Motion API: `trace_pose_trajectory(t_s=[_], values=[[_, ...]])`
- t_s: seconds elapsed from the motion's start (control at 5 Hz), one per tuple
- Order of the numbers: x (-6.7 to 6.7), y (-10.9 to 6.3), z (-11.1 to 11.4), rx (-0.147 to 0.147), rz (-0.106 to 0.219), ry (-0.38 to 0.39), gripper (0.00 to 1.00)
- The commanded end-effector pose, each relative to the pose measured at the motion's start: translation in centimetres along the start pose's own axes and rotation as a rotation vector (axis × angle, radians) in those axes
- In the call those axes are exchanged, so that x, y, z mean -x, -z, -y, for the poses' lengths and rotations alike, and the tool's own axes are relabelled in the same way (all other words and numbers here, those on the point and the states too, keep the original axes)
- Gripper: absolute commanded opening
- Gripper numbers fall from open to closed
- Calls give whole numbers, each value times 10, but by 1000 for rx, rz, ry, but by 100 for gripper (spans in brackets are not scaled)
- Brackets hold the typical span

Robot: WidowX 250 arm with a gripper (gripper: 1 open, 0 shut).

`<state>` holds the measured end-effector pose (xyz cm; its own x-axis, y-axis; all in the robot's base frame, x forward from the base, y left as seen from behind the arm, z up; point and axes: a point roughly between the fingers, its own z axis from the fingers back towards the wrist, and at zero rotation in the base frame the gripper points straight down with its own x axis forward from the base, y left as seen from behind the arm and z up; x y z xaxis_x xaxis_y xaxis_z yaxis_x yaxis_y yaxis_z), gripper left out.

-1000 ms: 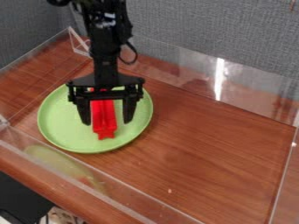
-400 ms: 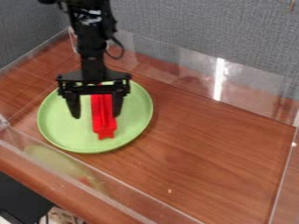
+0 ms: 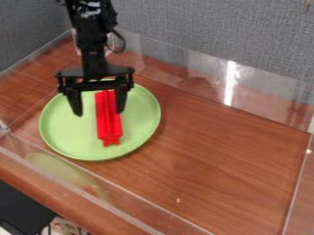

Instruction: Put the red object on the left side

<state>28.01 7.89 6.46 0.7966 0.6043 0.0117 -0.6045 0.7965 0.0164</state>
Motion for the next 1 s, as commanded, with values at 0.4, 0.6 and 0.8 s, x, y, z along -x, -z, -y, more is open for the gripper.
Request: trace_pose_trajectory(t_s=[0.4, 0.6, 0.8], values=[[-5, -1, 0, -28, 48, -83, 100], [-6, -8, -8, -43, 47, -173, 100], [-7, -15, -16, -55, 46, -259, 100]])
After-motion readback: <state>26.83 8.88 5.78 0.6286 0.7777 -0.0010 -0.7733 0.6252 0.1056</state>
